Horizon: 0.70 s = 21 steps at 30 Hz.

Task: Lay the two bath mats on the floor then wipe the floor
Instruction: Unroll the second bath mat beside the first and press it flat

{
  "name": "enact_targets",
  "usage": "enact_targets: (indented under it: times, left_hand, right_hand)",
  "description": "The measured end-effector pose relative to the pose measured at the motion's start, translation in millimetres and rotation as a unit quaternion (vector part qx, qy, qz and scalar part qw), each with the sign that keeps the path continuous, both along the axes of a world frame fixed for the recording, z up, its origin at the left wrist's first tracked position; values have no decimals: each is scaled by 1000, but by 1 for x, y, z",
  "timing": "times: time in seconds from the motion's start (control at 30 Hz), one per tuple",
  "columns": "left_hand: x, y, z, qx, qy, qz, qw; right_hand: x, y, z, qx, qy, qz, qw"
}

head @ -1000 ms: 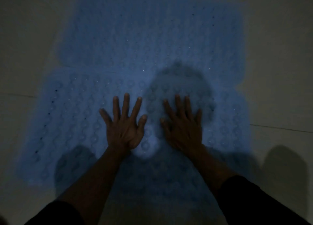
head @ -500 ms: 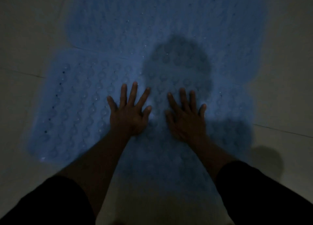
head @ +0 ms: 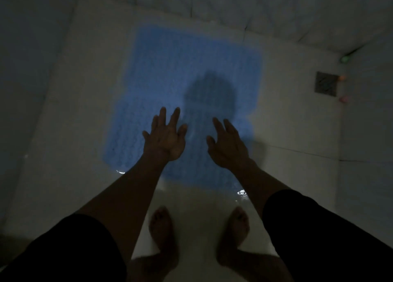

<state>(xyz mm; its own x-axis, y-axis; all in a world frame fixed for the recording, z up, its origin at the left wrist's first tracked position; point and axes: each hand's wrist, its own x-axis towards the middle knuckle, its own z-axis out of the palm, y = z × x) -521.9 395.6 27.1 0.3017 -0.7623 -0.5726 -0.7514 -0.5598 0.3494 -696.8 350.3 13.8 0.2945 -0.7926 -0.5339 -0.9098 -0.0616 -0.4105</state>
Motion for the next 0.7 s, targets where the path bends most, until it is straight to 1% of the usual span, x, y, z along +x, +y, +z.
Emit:
enact_targets:
  times: [0.1, 0.2, 0.27, 0.37, 0.47, 0.57, 0.63, 0.7]
  left_hand:
    - [9, -8, 108, -35, -10, -7, 999]
    - [18, -27, 224, -81, -32, -25, 996]
    - [21, -47, 308, -128, -38, -39, 990]
    - [28, -81, 444, -206, -42, -58, 976]
    - [33, -116, 581, -305, -50, -78, 948]
    - [32, -139, 698, -398, -79, -92, 909]
    - [24, -149, 756, -449, -91, -105, 883]
    - [9, -154, 796, -487, -91, -115, 861]
  right_hand:
    - [1, -13, 111, -34, -11, 1, 999]
    - [7, -33, 230, -58, -19, -19, 998]
    - [15, -51, 314, -93, -23, -30, 995]
    - [28, -82, 457, -161, -34, -52, 985]
    - [35, -107, 602, -235, -60, -57, 968]
    - [34, -117, 724, -336, -77, -57, 937]
    - [25, -117, 785, -401, -88, -65, 910]
    - [12, -113, 827, -444, -88, -72, 889]
